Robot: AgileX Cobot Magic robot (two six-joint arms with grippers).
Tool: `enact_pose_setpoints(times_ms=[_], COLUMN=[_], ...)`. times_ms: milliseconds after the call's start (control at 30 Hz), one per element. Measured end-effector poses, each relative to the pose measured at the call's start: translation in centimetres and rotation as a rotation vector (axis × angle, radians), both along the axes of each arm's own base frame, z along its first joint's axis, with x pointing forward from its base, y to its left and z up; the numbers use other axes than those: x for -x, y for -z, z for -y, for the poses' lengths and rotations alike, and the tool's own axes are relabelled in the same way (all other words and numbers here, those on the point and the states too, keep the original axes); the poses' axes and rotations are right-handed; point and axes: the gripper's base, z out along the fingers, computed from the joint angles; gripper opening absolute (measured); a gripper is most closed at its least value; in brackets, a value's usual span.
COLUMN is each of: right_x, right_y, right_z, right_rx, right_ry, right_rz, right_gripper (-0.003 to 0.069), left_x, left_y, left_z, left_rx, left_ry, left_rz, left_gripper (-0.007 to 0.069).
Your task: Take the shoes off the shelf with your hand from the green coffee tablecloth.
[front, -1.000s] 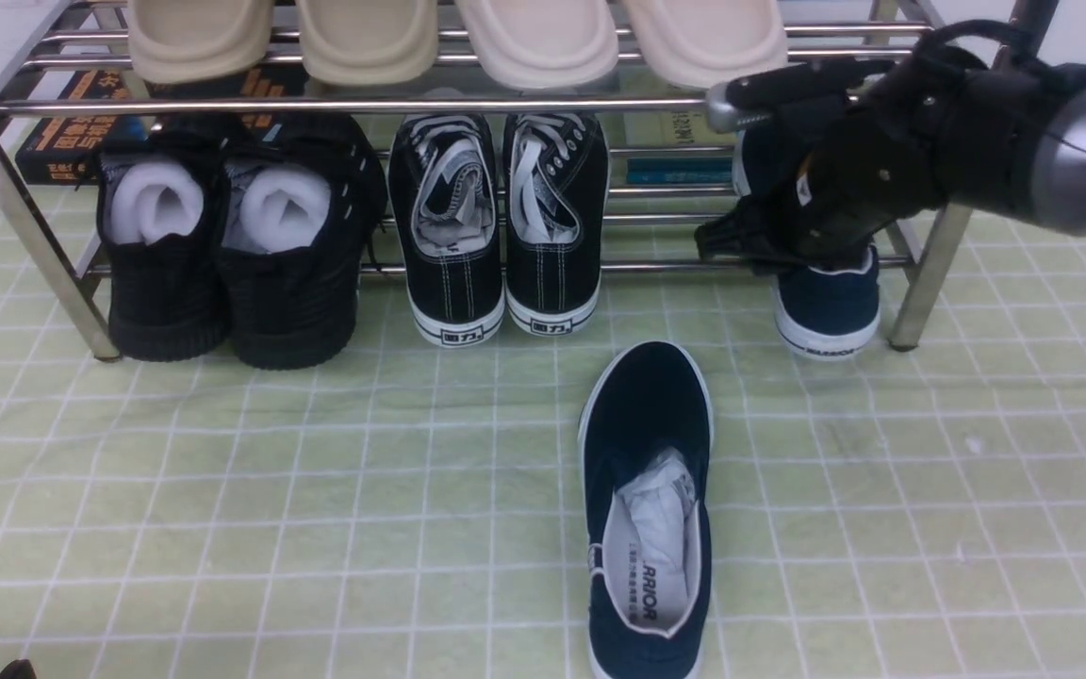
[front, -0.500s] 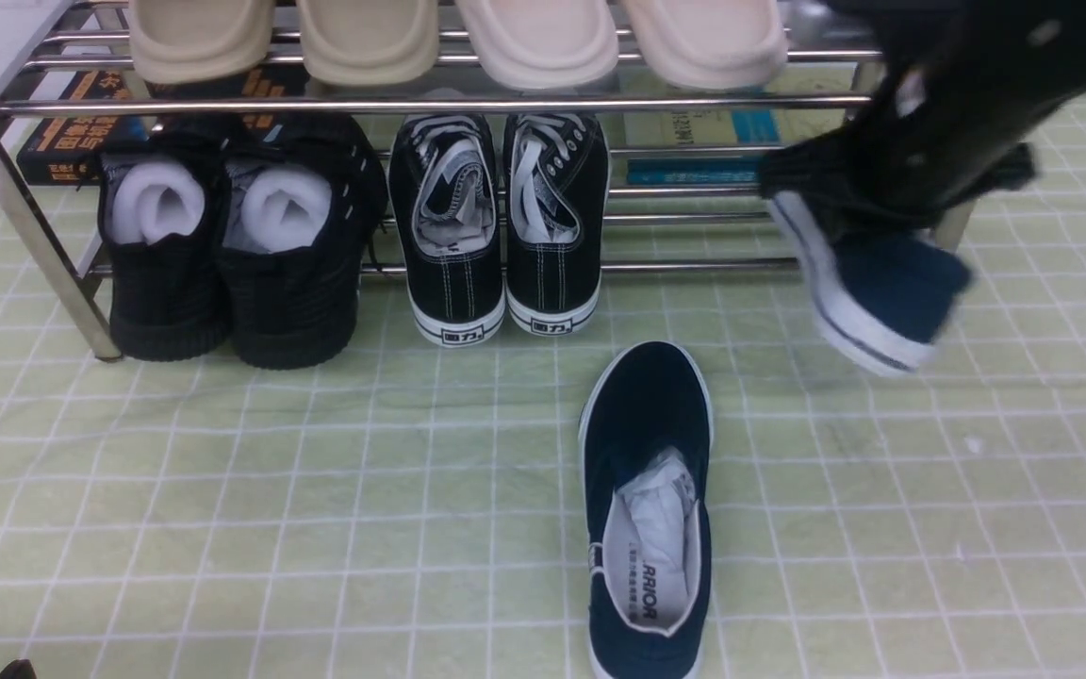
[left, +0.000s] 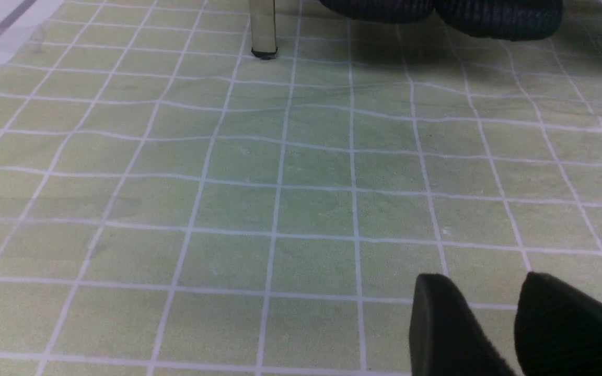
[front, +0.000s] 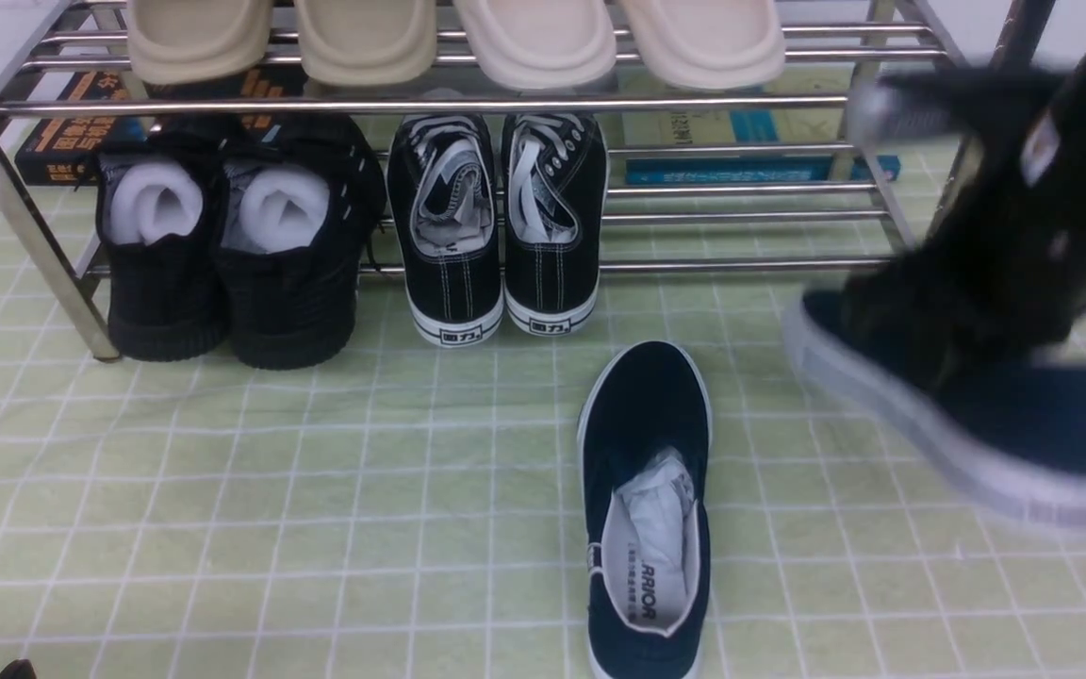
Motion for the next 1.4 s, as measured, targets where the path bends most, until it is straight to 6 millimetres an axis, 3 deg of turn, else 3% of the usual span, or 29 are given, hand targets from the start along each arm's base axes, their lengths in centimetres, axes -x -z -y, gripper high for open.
enact_pose_setpoints(times_ms=[67, 200, 333, 500, 600, 967, 1067, 1200, 1400], right_x=[0.7, 0.9, 0.2, 0.2, 0.5, 4.0, 3.5, 1.8, -1.0], right_y=[2.1, 4.4, 5.5, 5.8, 5.2, -0.4, -0.6, 0.7, 5.2], right_z=[-1.1, -3.0, -4.0, -3.8, -3.4, -0.7, -1.0, -2.1, -4.0], right_rx=[0.004, -0.031, -0.048, -0.021, 0.013, -0.011, -0.040, -0.057, -0.017], right_ry=[-0.025, -0.035, -0.035, -0.029, -0.036, -0.036, -0.030, -0.024, -0.025], right_rz=[-0.022, -0.008, 0.013, -0.004, -0.019, 0.023, 0.087, 0.134, 0.088], right_gripper=[0.0022, 0.0022, 0.0024, 0.0027, 0.0027, 0.0034, 0.0036, 0.0037, 0.0043], left_x=[0.0, 0.0, 0.0, 0.0, 0.0, 0.0, 0.0, 0.0, 0.0], left_y=[0.0, 0.0, 0.0, 0.0, 0.0, 0.0, 0.0, 0.0, 0.0], left_z=[0.0, 0.0, 0.0, 0.0, 0.0, 0.0, 0.0, 0.0, 0.0], left_rx=[0.000, 0.000, 0.000, 0.000, 0.000, 0.000, 0.000, 0.000, 0.000], left_ry=[0.000, 0.000, 0.000, 0.000, 0.000, 0.000, 0.000, 0.000, 0.000], left_rz=[0.000, 0.000, 0.000, 0.000, 0.000, 0.000, 0.000, 0.000, 0.000], left_gripper=[0.0242, 0.0242, 0.0242, 0.0242, 0.0242, 0.0242, 0.0242, 0.0242, 0.0242])
